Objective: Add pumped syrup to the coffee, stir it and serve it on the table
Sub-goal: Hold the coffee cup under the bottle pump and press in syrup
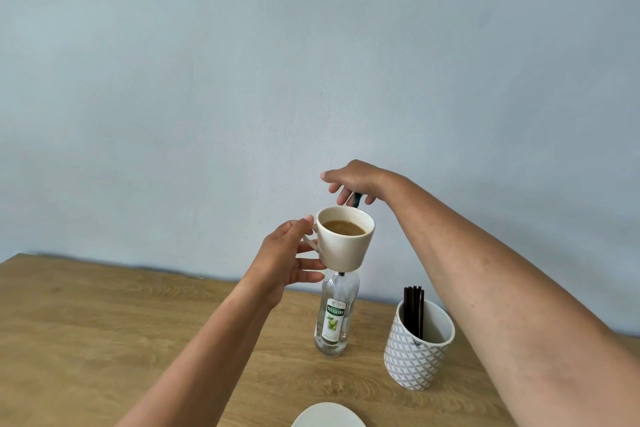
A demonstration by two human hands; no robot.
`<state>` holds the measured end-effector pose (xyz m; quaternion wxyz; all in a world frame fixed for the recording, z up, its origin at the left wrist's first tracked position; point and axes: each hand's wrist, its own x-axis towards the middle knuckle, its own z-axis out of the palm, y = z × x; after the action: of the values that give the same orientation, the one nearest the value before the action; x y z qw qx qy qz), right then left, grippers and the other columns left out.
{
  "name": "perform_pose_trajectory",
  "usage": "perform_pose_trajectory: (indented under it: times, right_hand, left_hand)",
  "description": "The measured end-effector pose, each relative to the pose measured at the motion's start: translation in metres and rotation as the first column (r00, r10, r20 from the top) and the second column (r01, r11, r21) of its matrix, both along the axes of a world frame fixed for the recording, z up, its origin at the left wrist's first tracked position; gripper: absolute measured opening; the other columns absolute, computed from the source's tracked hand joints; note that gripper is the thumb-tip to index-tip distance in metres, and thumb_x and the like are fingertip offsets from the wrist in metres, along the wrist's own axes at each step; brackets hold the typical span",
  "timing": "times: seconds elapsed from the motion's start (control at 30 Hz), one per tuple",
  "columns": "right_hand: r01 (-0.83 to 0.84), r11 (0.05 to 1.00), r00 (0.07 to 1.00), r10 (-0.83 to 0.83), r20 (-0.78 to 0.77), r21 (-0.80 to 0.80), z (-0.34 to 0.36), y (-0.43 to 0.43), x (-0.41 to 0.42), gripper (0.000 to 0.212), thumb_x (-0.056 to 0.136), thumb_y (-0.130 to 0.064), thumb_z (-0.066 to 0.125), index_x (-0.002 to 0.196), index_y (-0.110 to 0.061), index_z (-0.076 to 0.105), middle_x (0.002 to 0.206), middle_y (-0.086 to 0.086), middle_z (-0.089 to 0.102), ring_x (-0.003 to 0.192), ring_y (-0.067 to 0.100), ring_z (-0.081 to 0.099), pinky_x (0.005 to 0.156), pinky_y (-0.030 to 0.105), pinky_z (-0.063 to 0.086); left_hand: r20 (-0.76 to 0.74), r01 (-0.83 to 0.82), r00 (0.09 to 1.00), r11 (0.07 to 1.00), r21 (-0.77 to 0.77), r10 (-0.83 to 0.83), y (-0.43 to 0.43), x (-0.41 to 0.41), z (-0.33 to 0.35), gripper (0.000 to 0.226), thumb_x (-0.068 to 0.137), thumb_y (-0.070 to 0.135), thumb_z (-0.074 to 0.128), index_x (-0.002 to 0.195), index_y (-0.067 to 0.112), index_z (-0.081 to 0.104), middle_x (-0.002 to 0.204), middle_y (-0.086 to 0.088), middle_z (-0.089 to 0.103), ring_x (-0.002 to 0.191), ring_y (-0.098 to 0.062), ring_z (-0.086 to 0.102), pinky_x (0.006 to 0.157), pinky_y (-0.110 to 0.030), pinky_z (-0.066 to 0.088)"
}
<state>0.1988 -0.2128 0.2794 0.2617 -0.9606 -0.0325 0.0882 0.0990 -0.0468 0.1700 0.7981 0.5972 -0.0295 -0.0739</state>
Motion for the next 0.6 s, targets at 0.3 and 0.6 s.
perform_pose_trajectory:
  times: [0.3, 0.6]
  right_hand:
    - [0.016, 0.998, 1.0, -0.016, 0.001, 0.056, -0.014, 0.0, 0.009, 0.047, 0.089, -0.057, 0.045, 0.099, -0.02, 0.071, 0.096, 0.003, 0.074, 0.096, 0.022, 0.066, 0.085, 0.043, 0.047]
    - [0.058, 0.997, 0.998, -0.058, -0.005, 0.058, -0.021, 0.0, 0.004, 0.045, 0.087, -0.056, 0.046, 0.098, -0.019, 0.071, 0.1, 0.005, 0.07, 0.097, 0.024, 0.062, 0.086, 0.043, 0.046]
  left_hand:
    - [-0.009, -0.001, 1.0, 1.0, -0.001, 0.001, 0.001, 0.003, -0.003, 0.029, 0.094, 0.043, 0.06, 0.091, 0.014, 0.063, 0.085, -0.011, 0.073, 0.072, -0.035, 0.072, 0.053, -0.034, 0.059]
    - [-0.006, 0.003, 1.0, 1.0, 0.005, -0.003, -0.002, -0.001, -0.001, 0.029, 0.095, 0.043, 0.059, 0.092, 0.014, 0.062, 0.09, -0.014, 0.07, 0.071, -0.032, 0.072, 0.053, -0.034, 0.058]
